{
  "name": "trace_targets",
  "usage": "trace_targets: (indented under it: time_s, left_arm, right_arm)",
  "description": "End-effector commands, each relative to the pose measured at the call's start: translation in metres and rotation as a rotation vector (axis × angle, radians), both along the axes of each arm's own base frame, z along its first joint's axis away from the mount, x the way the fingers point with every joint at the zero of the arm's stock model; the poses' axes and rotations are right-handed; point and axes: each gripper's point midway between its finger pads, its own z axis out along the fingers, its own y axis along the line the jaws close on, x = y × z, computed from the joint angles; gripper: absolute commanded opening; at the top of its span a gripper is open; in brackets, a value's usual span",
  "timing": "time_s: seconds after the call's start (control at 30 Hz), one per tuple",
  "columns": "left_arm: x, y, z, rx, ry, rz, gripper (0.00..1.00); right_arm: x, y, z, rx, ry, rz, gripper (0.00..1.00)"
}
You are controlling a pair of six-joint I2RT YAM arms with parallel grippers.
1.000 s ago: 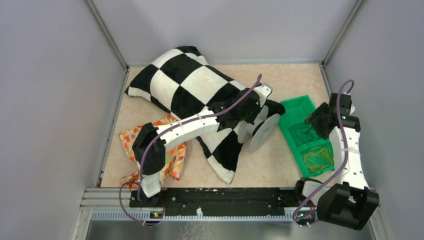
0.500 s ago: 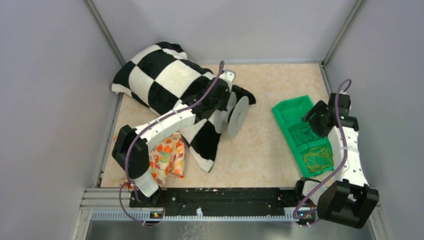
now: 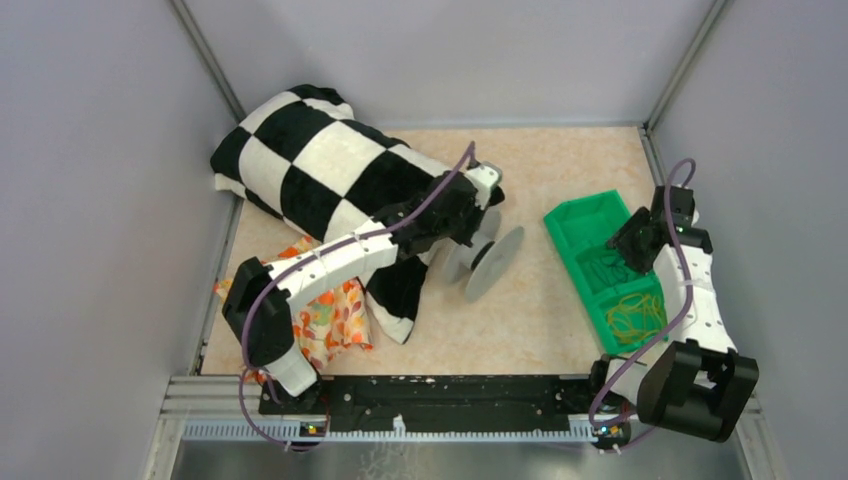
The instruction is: Wrap the cables
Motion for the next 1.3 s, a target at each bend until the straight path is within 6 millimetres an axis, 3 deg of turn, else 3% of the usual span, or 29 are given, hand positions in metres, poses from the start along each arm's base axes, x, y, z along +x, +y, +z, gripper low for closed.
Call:
trace_targets:
  time_s: [0.0,0.13,0.37,0.53,0.77,1.0,1.17,1.27]
  left_arm:
    - [-0.018,-0.054,0.04,-0.157,-0.04,-0.138,0.0]
    - [-0.023,-0.062,0.032,-0.101,-0.05,-0.236,0.0]
    - [-0.001,-0.047,0.047,-0.05,-0.163,-0.148,0.0]
    - [-0.002,-0.042,0.042,0.052,-0.219,-0.237,0.0]
    - [0.0,-0.027,0.034,0.111,-0.191,-0.217,0.0]
    - [-0.002,-0.026,0.03,0.103,-0.162,-0.2,0.0]
    - [-0.003,-0.023,0.017,0.125,-0.128,-0.189,0.0]
    - [0.001,-0.017,0.011,0.158,-0.096,-0.168,0.0]
  right_arm:
    - [0.0,-0.003,-0.012,-0.004,0.025,-0.015,0.49]
    - [-0.002,0.001,-0.021,0.019,0.049,-0.014,0.48]
    - [-0.003,0.013,-0.038,0.036,0.08,0.043,0.51]
    - [0.003,0.02,-0.043,0.003,0.111,0.131,0.52]
    - [0.012,0.017,-0.04,-0.119,0.144,0.218,0.51]
    - [0.017,0.003,-0.048,-0.24,0.184,0.236,0.46]
    - [0.026,0.001,-0.059,-0.25,0.19,0.253,0.45]
    - [0.029,0.004,-0.062,-0.238,0.176,0.257,0.38]
